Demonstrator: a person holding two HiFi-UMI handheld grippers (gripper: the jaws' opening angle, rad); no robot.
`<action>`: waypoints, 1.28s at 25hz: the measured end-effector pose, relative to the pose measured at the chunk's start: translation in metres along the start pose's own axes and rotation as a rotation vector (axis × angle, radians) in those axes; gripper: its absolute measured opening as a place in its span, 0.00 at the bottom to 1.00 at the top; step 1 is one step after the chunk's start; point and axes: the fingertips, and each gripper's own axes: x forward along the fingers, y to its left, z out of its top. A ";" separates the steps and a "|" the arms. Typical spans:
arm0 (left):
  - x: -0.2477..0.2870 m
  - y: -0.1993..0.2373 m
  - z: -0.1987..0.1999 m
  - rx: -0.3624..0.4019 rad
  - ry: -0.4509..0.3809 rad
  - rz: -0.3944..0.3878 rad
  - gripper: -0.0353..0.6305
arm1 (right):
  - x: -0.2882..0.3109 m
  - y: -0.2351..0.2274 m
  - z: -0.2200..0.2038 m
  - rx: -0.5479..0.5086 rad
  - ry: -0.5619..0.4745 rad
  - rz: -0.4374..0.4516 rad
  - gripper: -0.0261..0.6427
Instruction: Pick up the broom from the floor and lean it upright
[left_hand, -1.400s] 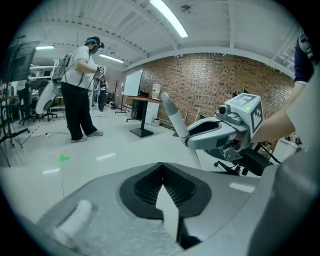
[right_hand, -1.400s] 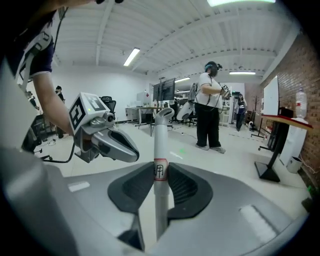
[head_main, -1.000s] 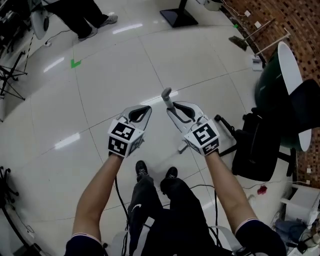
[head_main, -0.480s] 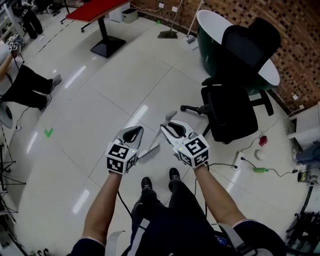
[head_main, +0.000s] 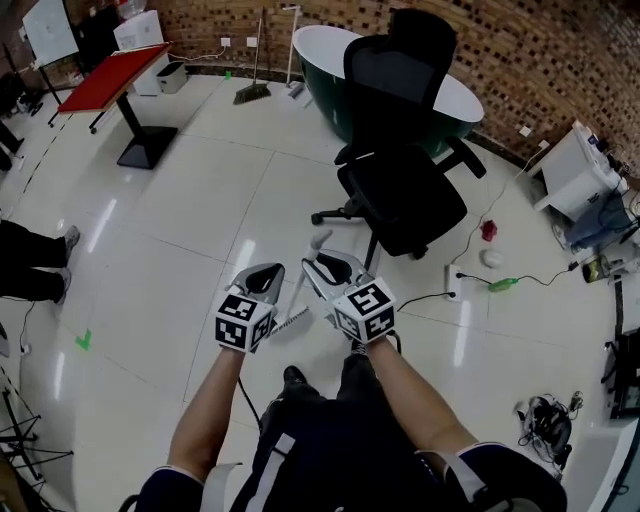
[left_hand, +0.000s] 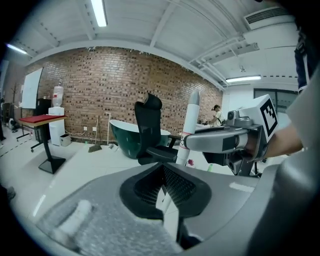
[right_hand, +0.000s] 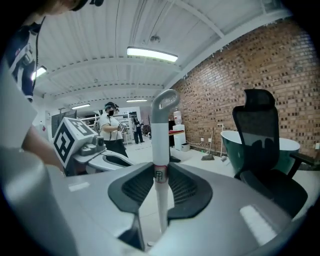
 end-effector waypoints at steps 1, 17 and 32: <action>0.004 -0.003 0.001 0.007 0.003 -0.011 0.06 | -0.002 -0.004 0.001 -0.006 0.003 -0.020 0.18; 0.105 -0.071 0.027 0.051 0.059 -0.201 0.06 | -0.090 -0.182 -0.034 0.213 0.062 -0.413 0.18; 0.214 -0.109 0.031 0.029 0.149 -0.269 0.06 | -0.105 -0.341 -0.076 0.405 0.101 -0.531 0.18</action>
